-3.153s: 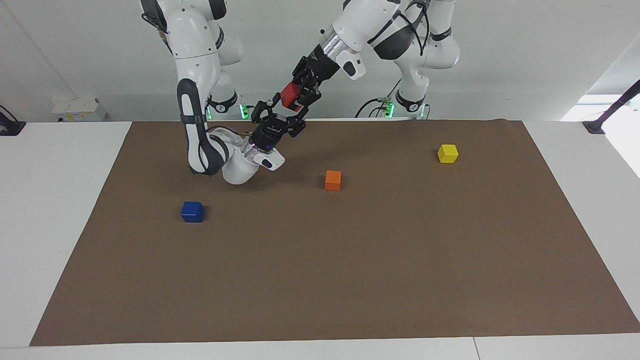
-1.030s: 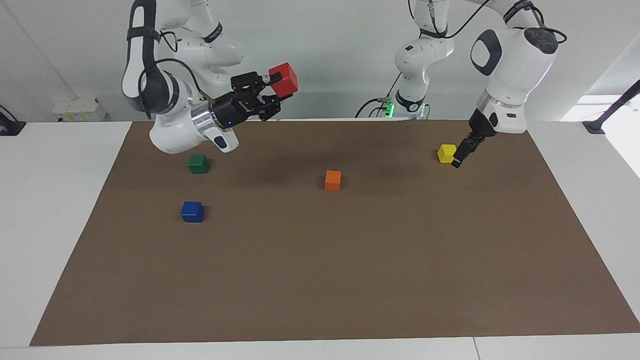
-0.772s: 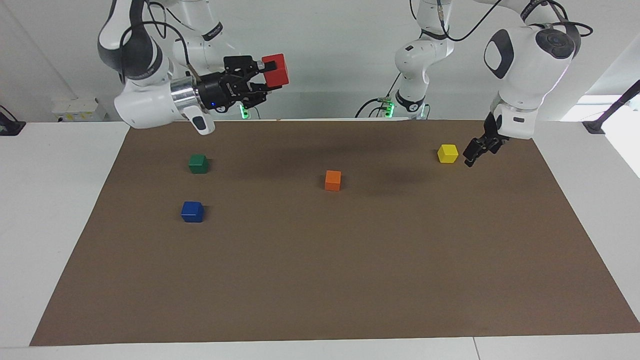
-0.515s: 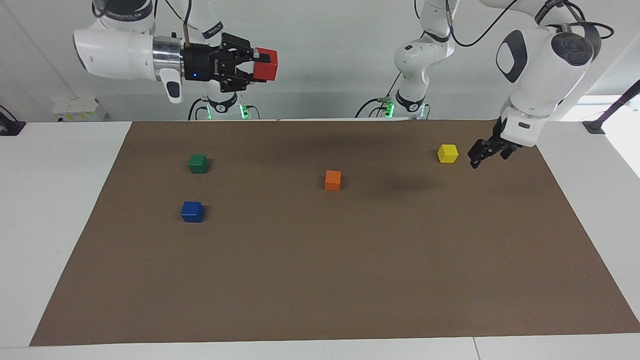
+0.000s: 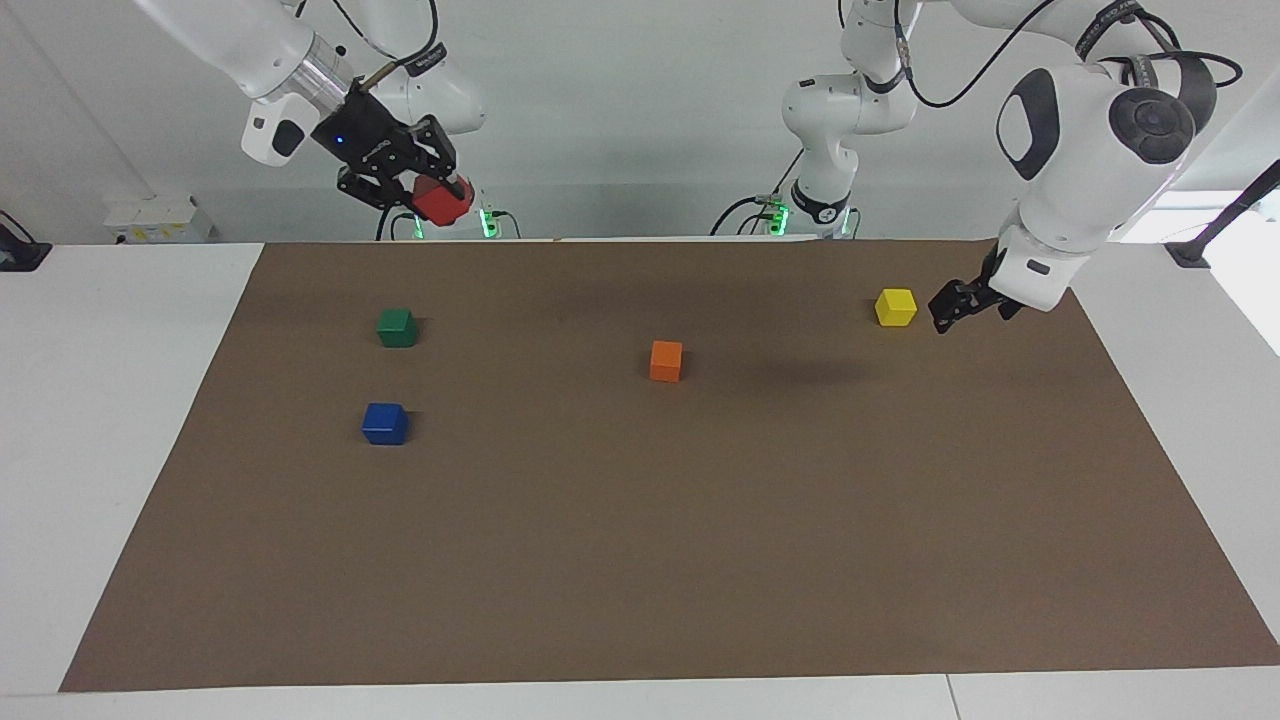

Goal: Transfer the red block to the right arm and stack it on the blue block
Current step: 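Carry the red cube toward the blue cube while the left gripper withdraws, then lower the red cube onto the blue cube with the right gripper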

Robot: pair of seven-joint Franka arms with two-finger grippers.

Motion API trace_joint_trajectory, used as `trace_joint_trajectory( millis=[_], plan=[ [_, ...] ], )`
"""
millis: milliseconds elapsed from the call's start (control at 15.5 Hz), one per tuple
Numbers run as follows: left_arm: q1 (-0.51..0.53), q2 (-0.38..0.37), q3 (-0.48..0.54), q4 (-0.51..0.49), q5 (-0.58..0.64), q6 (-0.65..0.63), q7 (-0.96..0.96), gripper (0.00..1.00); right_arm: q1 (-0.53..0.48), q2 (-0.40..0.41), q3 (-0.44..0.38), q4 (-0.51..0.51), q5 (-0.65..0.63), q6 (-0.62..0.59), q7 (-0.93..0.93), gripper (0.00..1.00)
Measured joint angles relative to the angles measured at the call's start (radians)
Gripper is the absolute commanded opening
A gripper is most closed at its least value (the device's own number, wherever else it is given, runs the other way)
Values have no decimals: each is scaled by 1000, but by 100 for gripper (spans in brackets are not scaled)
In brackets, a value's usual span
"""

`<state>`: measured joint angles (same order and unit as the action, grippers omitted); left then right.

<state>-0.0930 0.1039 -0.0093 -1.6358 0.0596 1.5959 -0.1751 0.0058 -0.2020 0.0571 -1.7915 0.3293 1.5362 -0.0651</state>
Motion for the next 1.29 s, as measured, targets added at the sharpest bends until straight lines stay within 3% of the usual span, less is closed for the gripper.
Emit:
trace_joint_trajectory(
  millis=[193, 450, 579, 965, 1287],
  plan=[
    [-36, -18, 14, -19, 0, 7, 2, 100, 26, 18, 5, -35, -141, 68, 22, 0],
    [-36, -156, 16, -197, 0, 120, 14, 100, 23, 73, 2, -111, -258, 199, 115, 0],
    [-36, -191, 22, -233, -15, 159, 14, 100, 17, 129, 1, -134, -321, 251, 162, 0],
    [-36, -125, 28, -173, -49, 130, 24, 100, -44, 294, -1, -160, -400, 407, 206, 0],
    [-36, -119, 28, -153, -50, 119, 27, 100, -66, 348, -1, -197, -400, 517, 208, 0]
  ],
)
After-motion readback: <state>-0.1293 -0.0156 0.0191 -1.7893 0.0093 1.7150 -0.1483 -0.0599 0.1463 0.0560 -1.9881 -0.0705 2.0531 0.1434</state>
